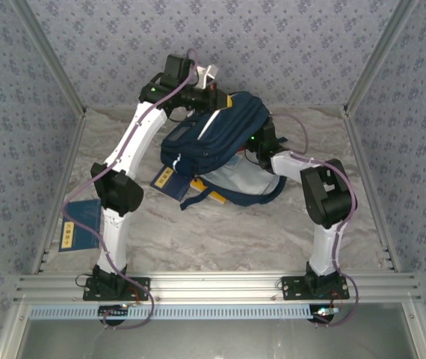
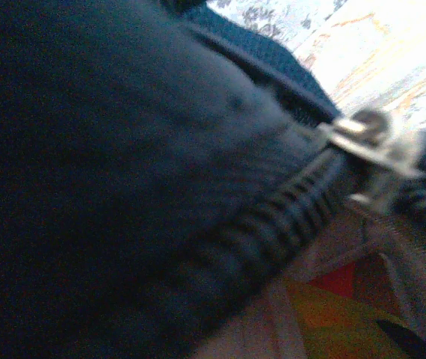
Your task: Pack the student bag
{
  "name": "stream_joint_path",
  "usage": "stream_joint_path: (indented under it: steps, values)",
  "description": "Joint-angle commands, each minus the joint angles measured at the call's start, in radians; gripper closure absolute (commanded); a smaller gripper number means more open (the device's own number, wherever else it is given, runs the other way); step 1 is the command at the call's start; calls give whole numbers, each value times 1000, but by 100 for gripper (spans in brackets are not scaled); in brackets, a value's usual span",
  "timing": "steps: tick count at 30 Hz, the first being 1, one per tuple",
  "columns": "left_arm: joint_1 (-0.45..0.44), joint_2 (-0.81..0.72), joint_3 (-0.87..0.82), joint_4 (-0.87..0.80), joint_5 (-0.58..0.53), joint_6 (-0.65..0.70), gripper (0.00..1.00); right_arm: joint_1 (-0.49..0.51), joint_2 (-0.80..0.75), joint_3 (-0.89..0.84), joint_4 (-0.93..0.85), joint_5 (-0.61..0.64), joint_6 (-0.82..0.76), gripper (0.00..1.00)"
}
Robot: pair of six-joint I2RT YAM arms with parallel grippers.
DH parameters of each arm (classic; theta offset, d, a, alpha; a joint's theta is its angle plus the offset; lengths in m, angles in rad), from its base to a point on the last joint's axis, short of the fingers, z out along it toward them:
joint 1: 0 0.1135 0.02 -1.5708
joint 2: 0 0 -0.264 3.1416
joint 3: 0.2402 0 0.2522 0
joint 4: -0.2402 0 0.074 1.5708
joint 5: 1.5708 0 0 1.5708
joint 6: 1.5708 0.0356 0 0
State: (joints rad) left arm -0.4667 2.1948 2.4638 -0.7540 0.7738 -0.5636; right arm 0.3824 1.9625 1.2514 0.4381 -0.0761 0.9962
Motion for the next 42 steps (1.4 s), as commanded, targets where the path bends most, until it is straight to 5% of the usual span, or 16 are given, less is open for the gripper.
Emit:
stream_joint_path:
  steps: [1, 6, 12, 19, 28, 37, 42]
  values:
    - [-12, -112, 26, 139, 102, -4, 100, 34, 33, 76, -55, -27, -43, 63]
    - [-7, -111, 24, 136, 101, 1, 100, 33, 70, 162, -217, 49, -85, 36]
    - [8, -113, 17, 140, 102, -10, 100, 23, -35, 127, -341, 161, -201, 22]
    - [10, -106, 18, 147, 96, -18, 100, -20, -200, -40, -326, 176, -247, 20]
    - [-14, -78, 48, 118, 69, 5, 100, -22, -414, -298, -210, 48, -315, 36]
    - [-16, -66, 155, 82, -35, 31, 100, -7, -965, -616, -399, 351, -356, 32]
    - [-16, -62, 186, 128, -70, 2, 100, -77, -1130, -725, -514, 303, -356, 28]
